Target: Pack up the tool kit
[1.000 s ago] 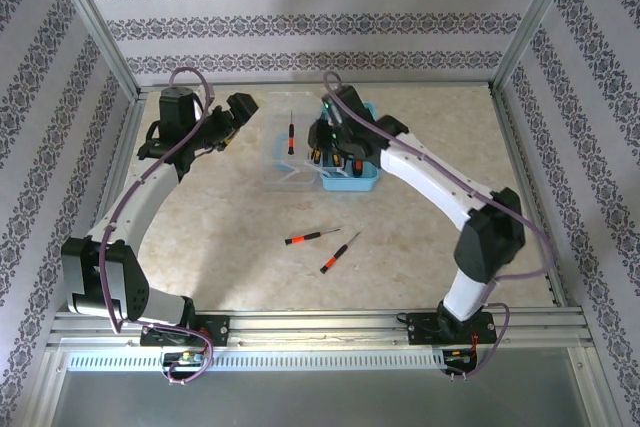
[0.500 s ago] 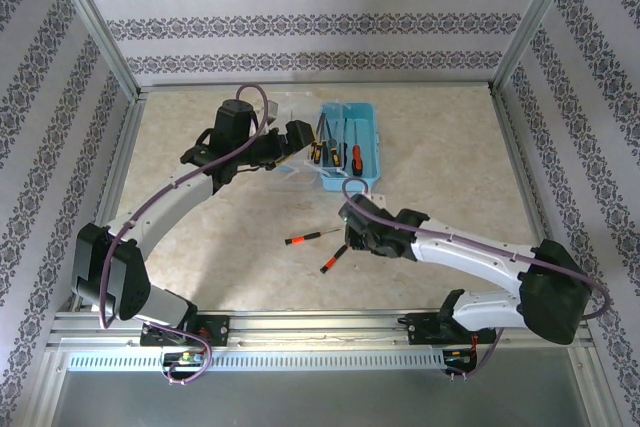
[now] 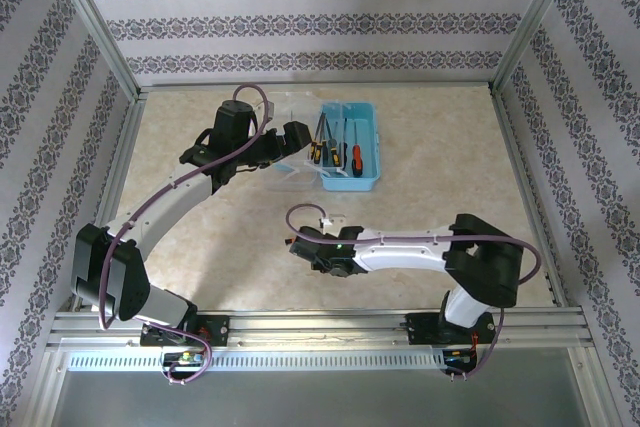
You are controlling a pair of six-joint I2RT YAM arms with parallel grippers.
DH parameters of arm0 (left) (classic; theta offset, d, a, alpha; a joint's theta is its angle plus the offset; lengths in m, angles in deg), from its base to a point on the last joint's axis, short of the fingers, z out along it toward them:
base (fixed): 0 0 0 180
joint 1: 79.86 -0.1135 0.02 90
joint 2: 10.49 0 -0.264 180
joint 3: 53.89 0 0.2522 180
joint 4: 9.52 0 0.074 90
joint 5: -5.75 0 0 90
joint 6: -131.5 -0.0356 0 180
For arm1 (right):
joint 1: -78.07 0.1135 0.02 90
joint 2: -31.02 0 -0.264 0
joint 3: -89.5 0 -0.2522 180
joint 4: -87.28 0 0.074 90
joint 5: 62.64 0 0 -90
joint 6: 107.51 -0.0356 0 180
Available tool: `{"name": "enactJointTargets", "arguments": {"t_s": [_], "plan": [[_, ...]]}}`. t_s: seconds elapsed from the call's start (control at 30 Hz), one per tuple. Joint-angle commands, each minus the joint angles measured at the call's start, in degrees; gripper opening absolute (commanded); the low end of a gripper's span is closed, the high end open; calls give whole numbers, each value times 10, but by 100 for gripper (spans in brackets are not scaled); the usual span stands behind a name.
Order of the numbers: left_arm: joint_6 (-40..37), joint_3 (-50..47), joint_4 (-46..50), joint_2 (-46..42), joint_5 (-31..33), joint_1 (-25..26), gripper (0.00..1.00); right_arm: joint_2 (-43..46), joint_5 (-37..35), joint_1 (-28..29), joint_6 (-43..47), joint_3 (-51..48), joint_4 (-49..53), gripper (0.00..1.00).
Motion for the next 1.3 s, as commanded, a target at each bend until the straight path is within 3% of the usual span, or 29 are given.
{"name": "enactJointTargets", "arguments": {"t_s": [0.0, 0.3, 0.77, 1.27], "plan": [[-18, 16, 18, -4, 6, -1, 100, -28, -17, 1, -18, 22, 5, 49], [-15, 18, 15, -12, 0, -1, 100, -32, -22, -11, -15, 2, 18, 49], [-13, 16, 14, -3, -3, -1, 100, 43, -48, -22, 2, -47, 49, 46], [-14, 16, 14, 2, -3, -1, 100, 54, -32, -43, 3, -67, 31, 47]]}}
